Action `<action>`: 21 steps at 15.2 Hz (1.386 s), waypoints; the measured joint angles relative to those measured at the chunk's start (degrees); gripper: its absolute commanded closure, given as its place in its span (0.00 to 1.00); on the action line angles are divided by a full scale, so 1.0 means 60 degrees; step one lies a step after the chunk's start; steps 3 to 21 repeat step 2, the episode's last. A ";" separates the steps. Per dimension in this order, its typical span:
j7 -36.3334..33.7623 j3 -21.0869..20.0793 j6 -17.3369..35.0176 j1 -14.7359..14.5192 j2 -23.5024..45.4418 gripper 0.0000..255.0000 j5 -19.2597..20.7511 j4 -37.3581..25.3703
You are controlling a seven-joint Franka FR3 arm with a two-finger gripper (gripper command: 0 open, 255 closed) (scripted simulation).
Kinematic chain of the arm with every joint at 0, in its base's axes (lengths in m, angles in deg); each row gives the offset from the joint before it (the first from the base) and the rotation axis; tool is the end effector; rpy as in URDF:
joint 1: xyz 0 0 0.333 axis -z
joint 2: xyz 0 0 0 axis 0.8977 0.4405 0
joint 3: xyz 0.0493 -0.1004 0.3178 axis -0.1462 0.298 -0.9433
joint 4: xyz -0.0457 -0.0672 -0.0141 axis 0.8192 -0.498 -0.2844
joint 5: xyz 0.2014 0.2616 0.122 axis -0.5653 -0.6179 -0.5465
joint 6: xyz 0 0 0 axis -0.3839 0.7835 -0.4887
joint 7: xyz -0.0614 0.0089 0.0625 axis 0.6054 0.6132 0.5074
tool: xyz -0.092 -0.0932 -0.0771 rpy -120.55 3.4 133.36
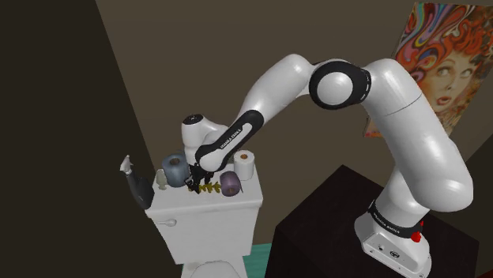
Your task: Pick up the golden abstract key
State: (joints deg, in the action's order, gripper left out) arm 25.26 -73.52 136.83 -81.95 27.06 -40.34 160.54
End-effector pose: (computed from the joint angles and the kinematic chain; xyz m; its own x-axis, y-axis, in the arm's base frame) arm 0.5752 0.3390 0.1484 0.9949 0.1010 0.0033 0.1010 -0.9947 -0.0168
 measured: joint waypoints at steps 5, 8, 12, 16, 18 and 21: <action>0.0046 -0.0041 -0.0118 0.0055 -0.0173 1.00 -0.0040 0.0054; 0.0046 -0.0041 -0.0118 0.0055 -0.0173 1.00 -0.0040 0.0054; 0.0046 -0.0041 -0.0118 0.0055 -0.0173 1.00 -0.0040 0.0054; 0.0046 -0.0041 -0.0118 0.0055 -0.0173 1.00 -0.0040 0.0054; 0.0046 -0.0041 -0.0118 0.0055 -0.0173 1.00 -0.0040 0.0054; 0.0046 -0.0041 -0.0118 0.0055 -0.0173 1.00 -0.0040 0.0054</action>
